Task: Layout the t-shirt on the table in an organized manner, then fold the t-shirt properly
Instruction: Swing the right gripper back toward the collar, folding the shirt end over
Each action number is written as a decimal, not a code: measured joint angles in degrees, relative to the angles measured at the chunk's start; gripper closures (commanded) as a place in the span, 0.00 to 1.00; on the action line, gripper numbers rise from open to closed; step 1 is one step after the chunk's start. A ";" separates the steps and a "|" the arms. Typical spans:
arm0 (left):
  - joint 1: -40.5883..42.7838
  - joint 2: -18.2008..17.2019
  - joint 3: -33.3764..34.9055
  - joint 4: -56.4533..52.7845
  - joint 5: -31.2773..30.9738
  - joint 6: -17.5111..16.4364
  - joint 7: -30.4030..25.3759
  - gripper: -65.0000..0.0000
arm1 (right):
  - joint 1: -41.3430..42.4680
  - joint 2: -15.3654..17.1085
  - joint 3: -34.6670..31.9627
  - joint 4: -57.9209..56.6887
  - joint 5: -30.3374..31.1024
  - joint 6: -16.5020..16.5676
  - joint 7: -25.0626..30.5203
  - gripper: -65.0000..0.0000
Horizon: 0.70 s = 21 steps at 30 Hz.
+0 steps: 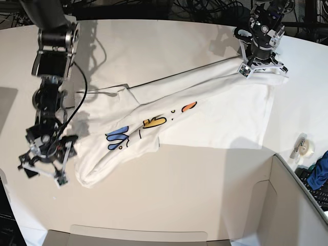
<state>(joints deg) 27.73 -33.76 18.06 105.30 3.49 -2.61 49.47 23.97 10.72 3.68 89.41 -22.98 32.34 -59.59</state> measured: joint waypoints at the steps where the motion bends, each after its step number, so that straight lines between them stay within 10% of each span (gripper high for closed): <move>1: 0.11 0.15 -0.04 0.00 0.02 0.07 0.04 0.96 | -3.45 -0.61 -0.33 3.19 0.09 0.15 -0.72 0.36; 9: -0.09 0.09 0.00 0.02 0.00 0.00 0.50 0.96 | -10.34 -0.26 0.00 5.92 -0.07 0.26 -0.33 0.84; 21: -0.11 0.09 0.02 0.11 -0.02 -0.02 0.72 0.96 | -10.10 -0.35 -0.22 -10.38 -0.35 -0.61 6.69 0.92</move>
<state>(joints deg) 27.62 -33.67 18.09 105.41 3.46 -2.63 50.19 13.87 10.37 3.46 79.02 -23.33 31.73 -52.90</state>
